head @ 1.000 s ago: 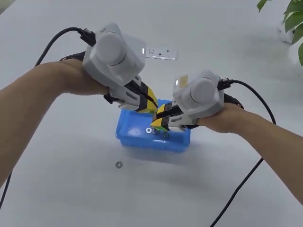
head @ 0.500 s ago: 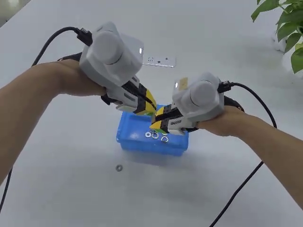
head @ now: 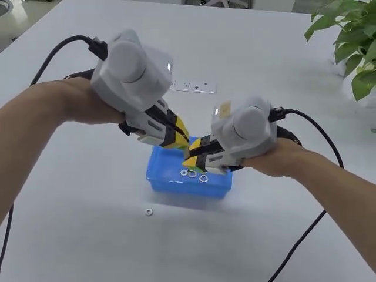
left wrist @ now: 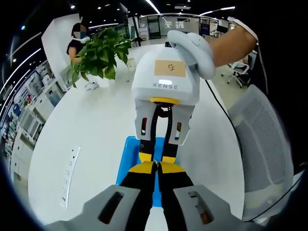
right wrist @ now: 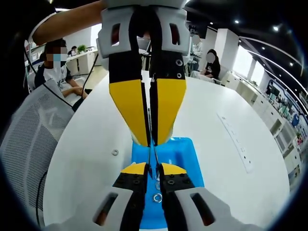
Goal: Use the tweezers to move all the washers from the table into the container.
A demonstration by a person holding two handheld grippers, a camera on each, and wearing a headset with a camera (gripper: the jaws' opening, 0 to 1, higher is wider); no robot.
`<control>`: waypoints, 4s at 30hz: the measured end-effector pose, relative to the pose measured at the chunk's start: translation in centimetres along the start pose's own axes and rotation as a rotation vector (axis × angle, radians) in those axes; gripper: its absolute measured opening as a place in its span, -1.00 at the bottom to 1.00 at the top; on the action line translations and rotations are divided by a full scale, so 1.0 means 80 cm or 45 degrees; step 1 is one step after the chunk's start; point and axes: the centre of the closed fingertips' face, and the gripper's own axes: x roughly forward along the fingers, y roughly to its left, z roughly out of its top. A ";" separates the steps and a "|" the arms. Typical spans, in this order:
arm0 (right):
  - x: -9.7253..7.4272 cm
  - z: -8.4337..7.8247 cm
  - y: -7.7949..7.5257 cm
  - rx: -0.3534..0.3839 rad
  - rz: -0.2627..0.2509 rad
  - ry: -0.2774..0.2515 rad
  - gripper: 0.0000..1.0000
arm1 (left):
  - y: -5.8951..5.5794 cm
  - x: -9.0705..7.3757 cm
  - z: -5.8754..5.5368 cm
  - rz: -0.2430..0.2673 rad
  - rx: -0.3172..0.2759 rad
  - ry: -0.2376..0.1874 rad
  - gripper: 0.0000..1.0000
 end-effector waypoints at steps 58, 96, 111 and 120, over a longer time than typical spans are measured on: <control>0.056 0.021 0.091 -0.016 0.097 -0.061 -0.77 | -0.079 -0.019 -0.063 -0.015 -0.064 0.087 -0.88; 0.092 0.013 0.110 0.017 0.155 -0.081 -0.76 | -0.090 -0.010 -0.099 -0.048 -0.115 0.102 -0.88; 0.094 0.009 0.106 0.046 0.149 -0.061 -0.76 | -0.082 -0.009 -0.102 -0.060 -0.144 0.096 -0.88; 0.093 0.006 0.104 0.060 0.146 -0.054 -0.79 | -0.079 -0.006 -0.102 -0.065 -0.147 0.093 -0.88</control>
